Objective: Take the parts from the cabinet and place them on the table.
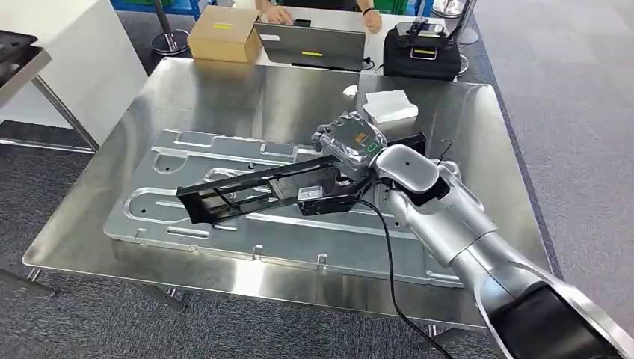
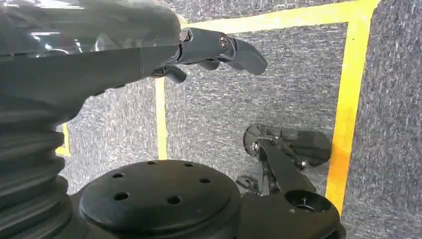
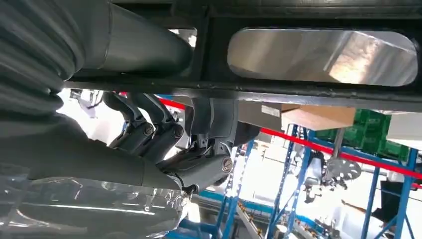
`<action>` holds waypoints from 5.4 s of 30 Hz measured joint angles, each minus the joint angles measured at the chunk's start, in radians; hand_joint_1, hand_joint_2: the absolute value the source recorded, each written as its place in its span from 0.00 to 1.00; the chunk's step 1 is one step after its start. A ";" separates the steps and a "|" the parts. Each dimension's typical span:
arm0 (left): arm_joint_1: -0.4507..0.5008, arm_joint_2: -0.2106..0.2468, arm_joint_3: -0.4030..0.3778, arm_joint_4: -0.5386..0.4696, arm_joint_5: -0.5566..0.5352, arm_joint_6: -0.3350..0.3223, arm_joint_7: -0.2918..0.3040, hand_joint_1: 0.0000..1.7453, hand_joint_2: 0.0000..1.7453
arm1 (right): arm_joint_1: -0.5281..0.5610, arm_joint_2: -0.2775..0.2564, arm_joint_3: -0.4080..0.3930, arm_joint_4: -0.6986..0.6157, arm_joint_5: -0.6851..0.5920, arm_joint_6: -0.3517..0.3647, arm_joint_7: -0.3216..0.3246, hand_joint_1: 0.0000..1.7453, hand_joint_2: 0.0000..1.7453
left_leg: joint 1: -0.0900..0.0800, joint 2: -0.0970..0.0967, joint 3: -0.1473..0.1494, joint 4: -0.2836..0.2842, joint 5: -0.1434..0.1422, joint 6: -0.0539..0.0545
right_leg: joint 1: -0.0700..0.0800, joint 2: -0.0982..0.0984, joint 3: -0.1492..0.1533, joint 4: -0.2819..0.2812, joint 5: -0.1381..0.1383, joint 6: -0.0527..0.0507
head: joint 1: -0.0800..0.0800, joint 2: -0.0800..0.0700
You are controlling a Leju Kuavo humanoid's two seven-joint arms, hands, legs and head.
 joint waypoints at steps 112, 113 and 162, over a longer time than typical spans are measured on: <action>0.005 0.016 -0.076 0.002 0.001 0.012 -0.012 0.00 0.00 | -0.012 -0.051 -0.245 0.374 0.095 -0.127 0.145 0.00 0.00 | 0.000 0.000 0.001 0.000 0.000 0.000 | 0.000 -0.001 0.000 0.003 -0.003 -0.001 | 0.000 0.000; 0.007 0.016 -0.076 0.002 0.002 0.012 -0.014 0.00 0.00 | -0.012 -0.050 -0.246 0.376 0.097 -0.127 0.143 0.00 0.00 | 0.000 0.000 0.001 0.000 0.000 0.000 | 0.000 -0.001 0.000 0.003 -0.003 -0.001 | 0.000 0.000; 0.013 0.025 0.054 0.004 0.003 -0.080 -0.105 0.00 0.00 | -0.297 -0.180 -0.406 0.150 0.265 0.055 0.148 0.00 0.00 | 0.004 0.007 0.089 -0.016 -0.055 0.014 | 0.001 0.001 -0.120 0.058 0.037 0.005 | 0.001 0.000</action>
